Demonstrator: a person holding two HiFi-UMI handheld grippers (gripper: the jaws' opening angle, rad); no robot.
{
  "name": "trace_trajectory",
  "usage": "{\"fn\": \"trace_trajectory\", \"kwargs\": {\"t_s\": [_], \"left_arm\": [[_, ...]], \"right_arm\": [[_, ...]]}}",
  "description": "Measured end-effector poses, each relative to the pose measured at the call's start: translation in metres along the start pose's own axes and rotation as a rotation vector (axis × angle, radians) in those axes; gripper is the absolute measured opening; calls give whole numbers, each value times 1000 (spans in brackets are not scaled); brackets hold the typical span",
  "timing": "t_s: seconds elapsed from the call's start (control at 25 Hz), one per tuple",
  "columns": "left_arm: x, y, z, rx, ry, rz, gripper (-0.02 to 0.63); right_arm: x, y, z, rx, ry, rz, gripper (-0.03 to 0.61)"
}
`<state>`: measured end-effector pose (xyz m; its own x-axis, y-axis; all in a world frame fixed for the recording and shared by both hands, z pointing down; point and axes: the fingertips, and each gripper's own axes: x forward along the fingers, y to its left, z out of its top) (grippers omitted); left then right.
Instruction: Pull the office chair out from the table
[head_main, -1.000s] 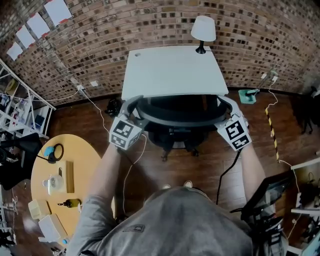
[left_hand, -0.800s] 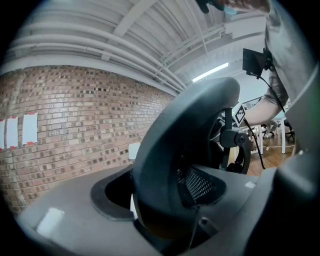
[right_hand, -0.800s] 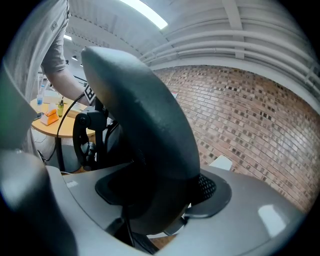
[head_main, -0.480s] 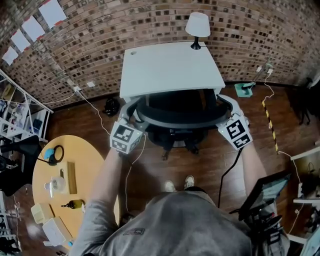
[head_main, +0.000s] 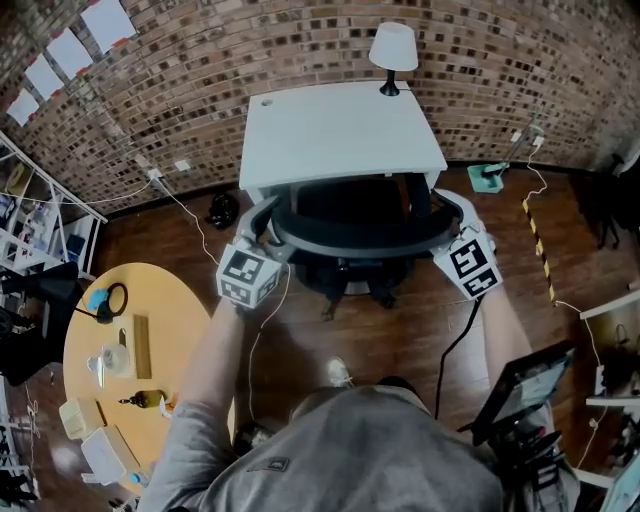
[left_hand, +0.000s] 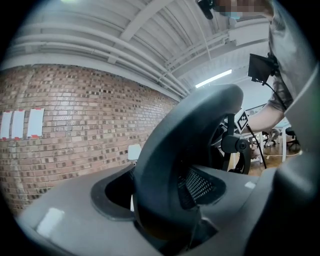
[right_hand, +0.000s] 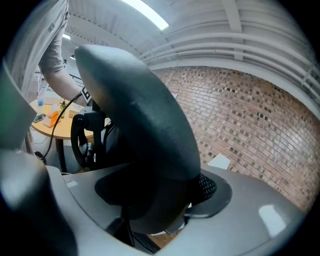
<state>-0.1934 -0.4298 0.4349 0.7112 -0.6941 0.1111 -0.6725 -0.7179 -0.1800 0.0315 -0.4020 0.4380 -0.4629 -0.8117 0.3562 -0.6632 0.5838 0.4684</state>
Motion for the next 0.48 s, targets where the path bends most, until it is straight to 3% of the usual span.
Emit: {"fn": "trace_trajectory", "kwargs": {"t_s": [0.48], "left_arm": [[-24, -26, 3, -24, 31, 71, 311]], "right_arm": [[-25, 15, -2, -17, -26, 30, 322]]}}
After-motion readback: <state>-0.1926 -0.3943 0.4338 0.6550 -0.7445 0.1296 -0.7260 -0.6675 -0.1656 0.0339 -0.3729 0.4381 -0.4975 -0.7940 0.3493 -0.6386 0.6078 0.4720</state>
